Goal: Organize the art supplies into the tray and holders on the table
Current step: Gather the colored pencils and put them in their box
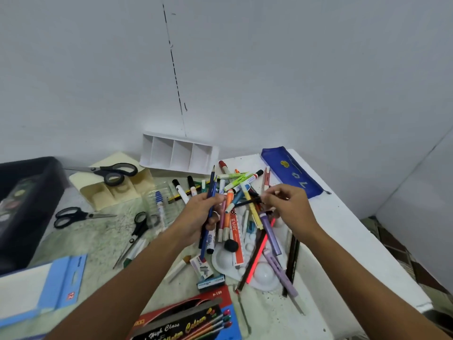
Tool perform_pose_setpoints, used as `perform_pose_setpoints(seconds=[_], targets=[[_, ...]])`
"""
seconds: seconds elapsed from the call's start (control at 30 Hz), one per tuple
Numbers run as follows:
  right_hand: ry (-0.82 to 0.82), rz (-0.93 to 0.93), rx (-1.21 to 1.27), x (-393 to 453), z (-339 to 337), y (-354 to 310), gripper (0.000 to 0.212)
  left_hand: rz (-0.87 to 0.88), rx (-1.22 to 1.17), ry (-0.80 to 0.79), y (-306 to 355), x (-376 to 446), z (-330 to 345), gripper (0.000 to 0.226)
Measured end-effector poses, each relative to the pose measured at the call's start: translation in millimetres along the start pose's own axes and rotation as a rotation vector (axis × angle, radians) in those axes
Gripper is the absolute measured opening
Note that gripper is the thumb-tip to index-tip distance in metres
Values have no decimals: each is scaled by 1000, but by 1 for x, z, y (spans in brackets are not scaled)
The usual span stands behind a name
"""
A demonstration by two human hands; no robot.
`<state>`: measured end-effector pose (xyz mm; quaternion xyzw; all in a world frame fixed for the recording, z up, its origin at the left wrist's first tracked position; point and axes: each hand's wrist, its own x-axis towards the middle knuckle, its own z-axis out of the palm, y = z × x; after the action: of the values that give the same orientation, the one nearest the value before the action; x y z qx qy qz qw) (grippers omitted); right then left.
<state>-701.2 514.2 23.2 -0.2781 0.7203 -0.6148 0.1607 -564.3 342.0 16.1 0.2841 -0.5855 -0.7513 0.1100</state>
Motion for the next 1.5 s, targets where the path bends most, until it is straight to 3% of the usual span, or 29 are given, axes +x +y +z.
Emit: perform_pose_setpoints(seconds=[0.13, 0.23, 0.37, 0.43, 0.53, 0.7, 0.87, 0.97, 1.23, 1.5], targets=[[88, -7, 260, 14, 2, -7, 11, 10, 13, 12, 8, 11, -3, 13], [111, -21, 321, 33, 2, -26, 12, 53, -5, 5, 16, 16, 1, 11], [-87, 19, 256, 51, 8, -49, 13, 57, 6, -110, 22, 18, 18, 29], [-130, 50, 237, 55, 14, -55, 14, 68, 42, -186, 19, 17, 28, 24], [-106, 87, 214, 58, 14, -59, 20, 101, 30, -213, 12, 16, 38, 10], [-9, 244, 186, 52, -5, -39, 25, 94, -142, -224, 11, 17, 37, 15], [-112, 433, -203, 24, -37, 4, 18, 44, -227, -239, 16, 23, 36, 15], [-178, 519, -300, 8, -37, 19, 21, 14, -261, -235, 17, 29, 41, 16], [-169, 654, -79, -1, -17, 27, 25, -44, -326, -210, 14, 35, 50, 17], [-168, 705, -103, 0, -7, 26, 29, -43, -347, -194, 18, 33, 47, 18]])
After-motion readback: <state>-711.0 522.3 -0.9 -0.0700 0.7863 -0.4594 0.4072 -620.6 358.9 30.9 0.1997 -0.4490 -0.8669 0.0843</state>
